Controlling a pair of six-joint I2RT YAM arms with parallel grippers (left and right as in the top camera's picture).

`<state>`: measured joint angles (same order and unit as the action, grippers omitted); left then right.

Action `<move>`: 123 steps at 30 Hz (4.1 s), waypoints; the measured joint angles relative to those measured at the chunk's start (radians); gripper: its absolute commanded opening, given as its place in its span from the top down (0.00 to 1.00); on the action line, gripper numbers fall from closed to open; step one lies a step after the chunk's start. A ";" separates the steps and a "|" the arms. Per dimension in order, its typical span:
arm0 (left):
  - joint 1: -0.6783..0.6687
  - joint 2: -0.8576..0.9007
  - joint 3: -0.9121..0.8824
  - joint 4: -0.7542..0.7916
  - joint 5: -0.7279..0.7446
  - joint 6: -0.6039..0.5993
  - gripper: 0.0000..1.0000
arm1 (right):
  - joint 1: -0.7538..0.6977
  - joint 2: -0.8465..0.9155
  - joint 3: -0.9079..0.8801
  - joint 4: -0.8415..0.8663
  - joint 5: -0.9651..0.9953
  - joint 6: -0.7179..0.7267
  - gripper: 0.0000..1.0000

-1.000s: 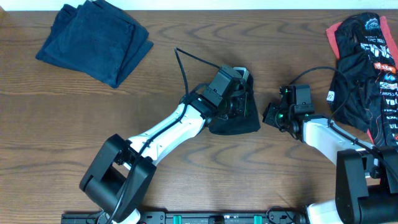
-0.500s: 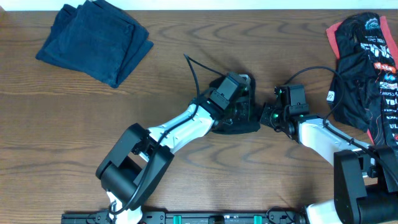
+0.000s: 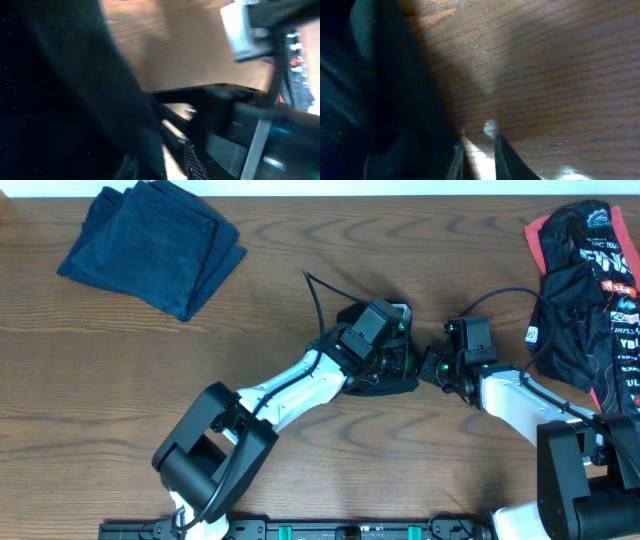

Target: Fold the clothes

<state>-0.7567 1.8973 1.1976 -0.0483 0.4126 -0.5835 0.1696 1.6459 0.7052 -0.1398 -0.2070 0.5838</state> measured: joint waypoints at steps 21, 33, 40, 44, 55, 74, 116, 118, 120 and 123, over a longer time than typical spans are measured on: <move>0.117 -0.373 0.003 -0.359 -0.132 0.072 0.27 | -0.164 -0.010 0.021 -0.121 -0.052 0.007 0.73; 0.494 -0.294 0.004 -0.504 -0.048 0.197 0.56 | -0.245 -0.011 0.020 -0.140 -0.111 -0.001 0.74; 0.473 -0.115 0.004 -0.412 0.024 0.202 0.94 | -0.245 -0.011 0.020 -0.141 -0.111 -0.010 0.75; 0.452 -0.047 0.004 -0.357 0.040 0.190 0.94 | -0.245 -0.011 0.020 -0.141 -0.111 -0.011 0.75; 0.323 -0.027 0.004 -0.272 0.060 0.187 0.94 | -0.245 -0.011 0.020 -0.140 -0.111 -0.011 0.75; 0.090 -0.027 0.004 -0.267 0.060 0.216 0.94 | -0.245 -0.011 0.020 -0.135 -0.111 -0.011 0.73; -0.052 0.068 0.004 0.031 0.024 0.089 0.92 | -0.455 -0.206 0.006 -0.312 -0.192 -0.103 0.70; -0.052 0.095 0.004 0.049 0.026 0.082 0.92 | -0.467 -0.270 0.006 -0.325 -0.209 -0.114 0.67; -0.053 0.110 0.004 0.057 0.031 0.081 0.92 | -0.470 -0.356 0.006 -0.344 -0.235 -0.124 0.65; -0.052 0.106 0.004 0.082 0.058 0.079 0.92 | -0.470 -0.470 0.006 -0.357 -0.276 -0.131 0.62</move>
<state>-0.8089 2.0033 1.2018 0.0338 0.4706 -0.5041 -0.3008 1.1759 0.7109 -0.4969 -0.4828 0.4530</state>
